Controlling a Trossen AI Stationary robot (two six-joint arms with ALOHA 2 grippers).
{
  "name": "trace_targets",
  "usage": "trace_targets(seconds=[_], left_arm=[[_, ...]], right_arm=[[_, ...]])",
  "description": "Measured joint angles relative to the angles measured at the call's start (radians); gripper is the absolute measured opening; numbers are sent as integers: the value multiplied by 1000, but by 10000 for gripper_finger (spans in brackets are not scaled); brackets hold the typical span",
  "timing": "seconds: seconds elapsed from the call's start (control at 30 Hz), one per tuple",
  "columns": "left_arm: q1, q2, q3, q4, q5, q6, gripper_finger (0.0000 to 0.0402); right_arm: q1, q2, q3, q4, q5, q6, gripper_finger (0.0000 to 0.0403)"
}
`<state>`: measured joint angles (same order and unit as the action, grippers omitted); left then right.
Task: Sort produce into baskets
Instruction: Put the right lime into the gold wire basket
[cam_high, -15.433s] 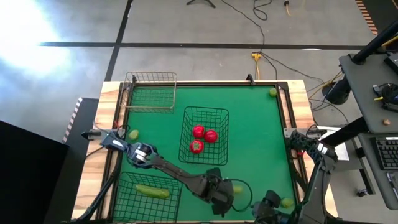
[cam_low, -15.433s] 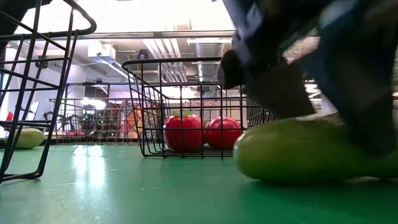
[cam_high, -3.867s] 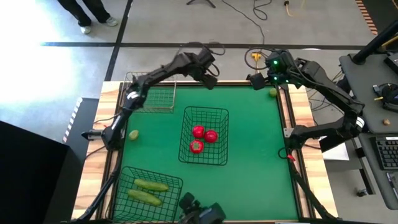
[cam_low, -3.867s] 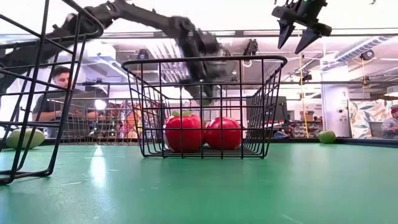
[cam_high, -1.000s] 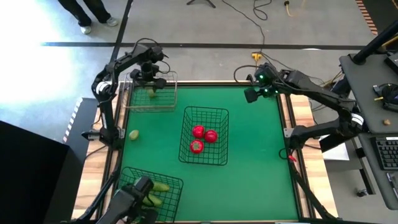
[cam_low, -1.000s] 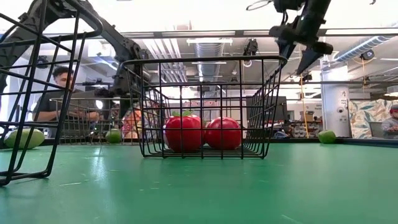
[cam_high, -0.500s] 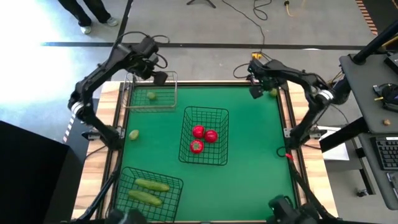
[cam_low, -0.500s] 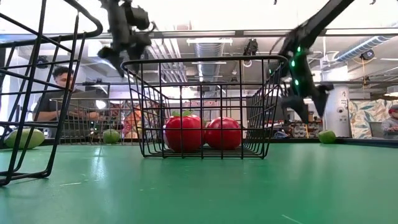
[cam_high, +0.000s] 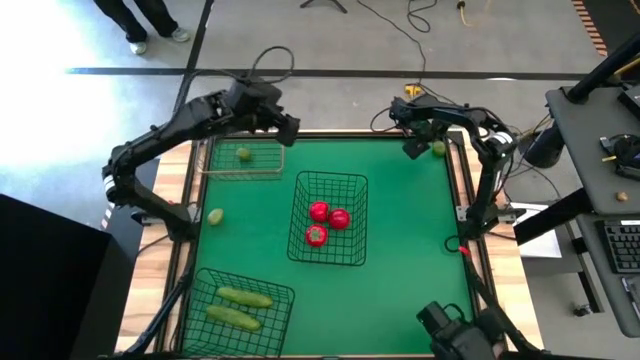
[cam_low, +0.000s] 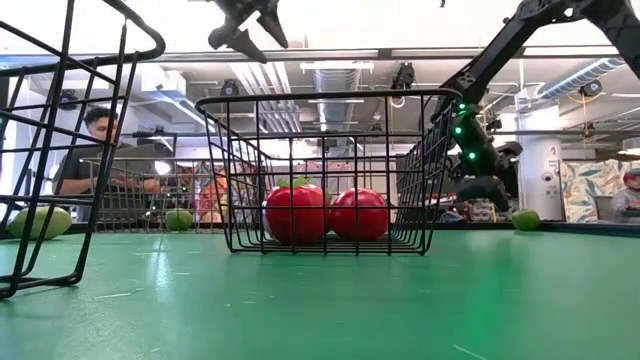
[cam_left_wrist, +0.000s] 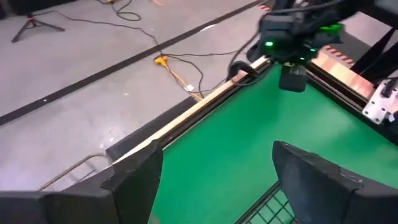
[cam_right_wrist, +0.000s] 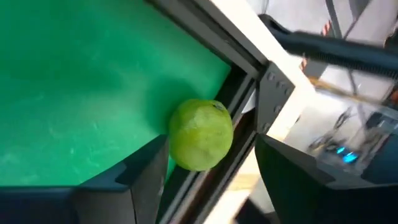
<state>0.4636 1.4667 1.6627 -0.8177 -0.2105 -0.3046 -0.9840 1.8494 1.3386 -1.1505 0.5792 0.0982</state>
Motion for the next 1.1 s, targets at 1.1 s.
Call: trace_targets(seconds=[1.1], left_arm=[[-61,72,-1,-13,0,-23,285]], right_arm=[[-55,265,112,-250,-112,-203,227]])
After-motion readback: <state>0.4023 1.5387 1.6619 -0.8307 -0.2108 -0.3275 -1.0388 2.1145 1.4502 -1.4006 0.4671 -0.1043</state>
